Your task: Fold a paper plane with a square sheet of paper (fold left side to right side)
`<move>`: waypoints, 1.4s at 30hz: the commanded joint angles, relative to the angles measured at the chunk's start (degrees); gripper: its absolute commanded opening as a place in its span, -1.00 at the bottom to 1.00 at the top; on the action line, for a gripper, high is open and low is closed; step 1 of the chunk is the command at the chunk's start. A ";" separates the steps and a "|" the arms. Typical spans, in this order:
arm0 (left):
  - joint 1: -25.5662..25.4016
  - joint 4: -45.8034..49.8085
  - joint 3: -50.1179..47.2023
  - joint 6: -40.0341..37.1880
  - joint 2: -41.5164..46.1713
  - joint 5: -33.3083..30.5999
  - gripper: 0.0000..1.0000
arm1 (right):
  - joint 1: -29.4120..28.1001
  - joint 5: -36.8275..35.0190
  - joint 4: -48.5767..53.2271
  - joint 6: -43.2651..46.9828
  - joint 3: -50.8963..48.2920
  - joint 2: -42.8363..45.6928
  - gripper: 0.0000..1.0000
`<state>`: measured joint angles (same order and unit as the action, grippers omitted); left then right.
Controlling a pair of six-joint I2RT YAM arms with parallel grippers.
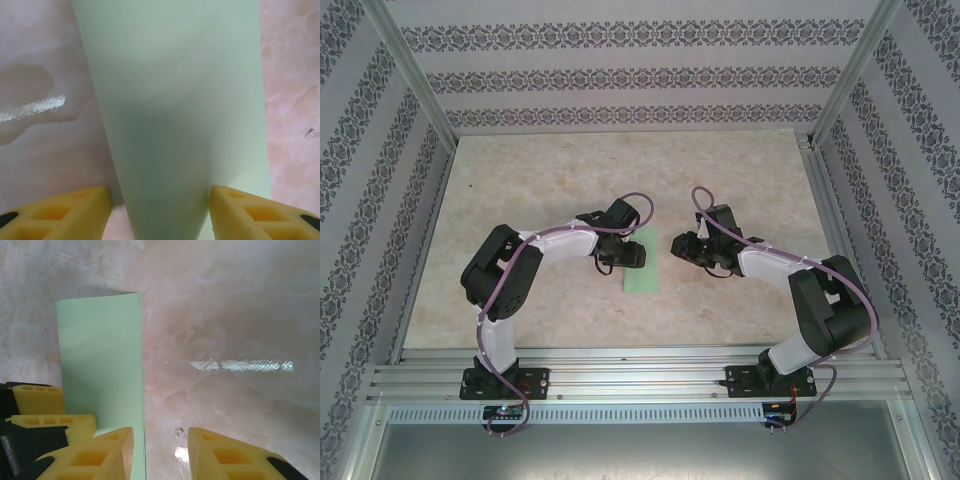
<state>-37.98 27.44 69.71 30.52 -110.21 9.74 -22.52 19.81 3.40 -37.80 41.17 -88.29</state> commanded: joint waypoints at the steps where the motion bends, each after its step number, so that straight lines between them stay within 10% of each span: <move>1: -0.96 -1.97 -0.37 0.79 -4.07 -1.14 0.15 | -1.01 0.75 -1.11 -0.43 0.71 -0.21 -0.32; 42: -1.23 -1.69 -0.35 0.85 -3.90 -1.45 0.15 | -9.78 -0.82 3.61 -1.12 8.86 -14.18 -0.75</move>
<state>-38.06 27.51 69.82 31.59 -110.37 9.45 -31.53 21.65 3.11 -40.53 48.27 -100.99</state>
